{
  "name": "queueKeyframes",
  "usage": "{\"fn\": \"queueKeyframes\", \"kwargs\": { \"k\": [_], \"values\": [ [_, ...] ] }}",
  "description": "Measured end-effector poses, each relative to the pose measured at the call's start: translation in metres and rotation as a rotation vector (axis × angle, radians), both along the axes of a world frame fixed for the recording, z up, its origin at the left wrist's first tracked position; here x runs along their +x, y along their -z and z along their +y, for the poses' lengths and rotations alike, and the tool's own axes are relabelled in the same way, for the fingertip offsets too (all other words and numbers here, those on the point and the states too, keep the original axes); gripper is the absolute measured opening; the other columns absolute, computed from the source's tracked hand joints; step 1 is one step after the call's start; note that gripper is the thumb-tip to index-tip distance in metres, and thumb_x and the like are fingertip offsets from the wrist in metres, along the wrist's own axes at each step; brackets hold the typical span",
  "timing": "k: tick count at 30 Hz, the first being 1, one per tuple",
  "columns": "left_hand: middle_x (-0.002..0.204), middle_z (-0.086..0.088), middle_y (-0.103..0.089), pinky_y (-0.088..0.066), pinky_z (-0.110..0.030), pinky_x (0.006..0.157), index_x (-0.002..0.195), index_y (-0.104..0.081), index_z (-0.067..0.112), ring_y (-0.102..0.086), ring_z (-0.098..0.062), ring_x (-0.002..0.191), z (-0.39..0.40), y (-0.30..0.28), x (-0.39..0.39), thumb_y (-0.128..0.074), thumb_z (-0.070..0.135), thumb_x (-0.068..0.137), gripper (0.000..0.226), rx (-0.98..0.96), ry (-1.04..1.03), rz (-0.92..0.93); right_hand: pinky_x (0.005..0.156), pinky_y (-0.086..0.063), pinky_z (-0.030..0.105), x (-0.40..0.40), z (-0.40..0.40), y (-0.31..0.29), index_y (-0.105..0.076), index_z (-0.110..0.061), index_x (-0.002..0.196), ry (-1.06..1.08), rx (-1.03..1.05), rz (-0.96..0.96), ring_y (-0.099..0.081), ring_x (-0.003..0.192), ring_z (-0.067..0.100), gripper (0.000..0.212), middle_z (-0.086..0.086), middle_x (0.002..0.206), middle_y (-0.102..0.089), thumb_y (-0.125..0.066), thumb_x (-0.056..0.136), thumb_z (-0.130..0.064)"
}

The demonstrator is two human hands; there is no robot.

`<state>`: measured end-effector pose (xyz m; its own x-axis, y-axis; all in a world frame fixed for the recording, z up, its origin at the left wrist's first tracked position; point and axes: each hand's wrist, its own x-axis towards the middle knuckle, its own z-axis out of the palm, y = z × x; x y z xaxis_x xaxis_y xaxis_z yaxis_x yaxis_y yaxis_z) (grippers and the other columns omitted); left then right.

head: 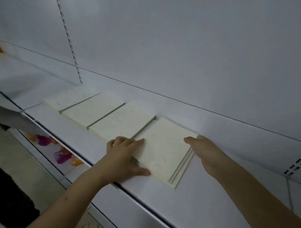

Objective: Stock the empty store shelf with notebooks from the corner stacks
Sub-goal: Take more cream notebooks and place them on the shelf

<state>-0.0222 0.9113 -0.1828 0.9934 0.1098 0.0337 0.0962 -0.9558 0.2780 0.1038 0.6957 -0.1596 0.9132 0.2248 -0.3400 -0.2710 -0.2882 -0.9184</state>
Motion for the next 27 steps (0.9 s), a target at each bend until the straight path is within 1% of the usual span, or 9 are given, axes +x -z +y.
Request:
{"fn": "queueKeyframes", "kwargs": {
  "k": [4,7,9,13,17,19,21,23,27],
  "values": [
    [0.138,0.017,-0.049,-0.014,-0.029,0.099,0.147,-0.033,0.039,-0.028,-0.011,0.127,0.020,0.002,0.017,-0.036,0.095,0.051,0.112,0.038,0.135,-0.023,0.106,-0.033,0.042,0.009,0.008,0.007,-0.040,-0.006,0.138,0.021,-0.018,0.042,-0.046,0.124,0.031,0.060,0.009,0.123,-0.046,-0.063,0.088,-0.030],
    [0.131,0.015,-0.055,-0.014,-0.027,0.095,0.145,-0.040,0.037,-0.033,-0.011,0.125,0.024,0.005,0.023,-0.039,0.089,0.056,0.103,0.005,0.199,-0.074,0.105,-0.041,0.050,0.018,0.012,0.010,-0.049,-0.008,0.127,0.124,0.064,0.045,-0.053,0.117,0.032,0.089,0.013,0.127,-0.054,-0.071,0.048,-0.043],
    [0.137,0.014,-0.052,-0.013,-0.027,0.097,0.145,-0.039,0.036,-0.031,-0.013,0.130,0.029,0.008,0.026,-0.039,0.086,0.059,0.099,0.016,0.232,-0.079,0.102,-0.043,0.050,0.021,0.010,0.015,-0.053,-0.008,0.125,0.167,0.119,0.054,-0.057,0.112,0.032,0.098,0.014,0.124,-0.058,-0.069,0.036,-0.047],
    [0.142,0.009,-0.049,-0.011,-0.027,0.102,0.147,-0.037,0.035,-0.029,-0.017,0.136,0.043,0.012,0.028,-0.033,0.083,0.063,0.097,0.016,0.277,-0.104,0.105,-0.039,0.056,0.002,0.022,0.007,-0.059,0.002,0.104,0.208,0.099,0.011,-0.060,0.105,0.037,0.060,0.024,0.107,-0.063,-0.070,0.060,-0.037],
    [0.136,0.003,-0.055,-0.017,-0.031,0.103,0.145,-0.043,0.028,-0.034,-0.024,0.134,0.049,0.017,0.029,-0.034,0.079,0.070,0.091,-0.039,0.324,-0.151,0.097,-0.044,0.048,0.002,0.028,0.008,-0.062,-0.014,0.087,0.198,0.058,-0.007,-0.054,0.085,0.025,0.053,0.008,0.086,-0.057,-0.068,0.046,-0.046],
    [0.137,0.002,-0.053,-0.020,-0.035,0.106,0.146,-0.042,0.028,-0.032,-0.024,0.135,0.050,0.020,0.030,-0.031,0.079,0.071,0.091,-0.044,0.335,-0.148,0.086,-0.043,0.041,-0.002,0.031,0.002,-0.060,-0.013,0.084,0.205,0.048,0.000,-0.054,0.083,0.025,0.045,0.007,0.081,-0.058,-0.067,0.051,-0.042],
    [0.136,0.000,-0.053,-0.022,-0.036,0.107,0.146,-0.042,0.027,-0.031,-0.024,0.134,0.051,0.023,0.030,-0.031,0.078,0.072,0.091,-0.056,0.337,-0.161,0.090,-0.044,0.041,-0.008,0.035,-0.002,-0.059,-0.013,0.085,0.226,0.039,-0.008,-0.056,0.082,0.024,0.036,0.006,0.080,-0.060,-0.066,0.059,-0.037],
    [0.137,0.000,-0.052,-0.021,-0.034,0.106,0.146,-0.042,0.027,-0.030,-0.023,0.135,0.051,0.024,0.029,-0.041,0.075,0.076,0.085,-0.074,0.336,-0.173,0.097,-0.044,0.043,-0.012,0.040,-0.002,-0.063,-0.013,0.089,0.268,0.045,-0.029,-0.059,0.083,0.023,0.025,0.006,0.084,-0.063,-0.067,0.074,-0.031],
    [0.144,0.002,-0.046,-0.016,-0.031,0.109,0.147,-0.039,0.030,-0.021,-0.019,0.139,0.051,0.022,0.029,-0.059,0.063,0.082,0.076,-0.125,0.312,-0.144,0.088,-0.047,0.035,-0.014,0.047,-0.007,-0.062,-0.011,0.094,0.365,0.128,-0.025,-0.059,0.080,0.020,0.015,0.007,0.089,-0.062,-0.058,0.093,-0.026]
  ]
}}
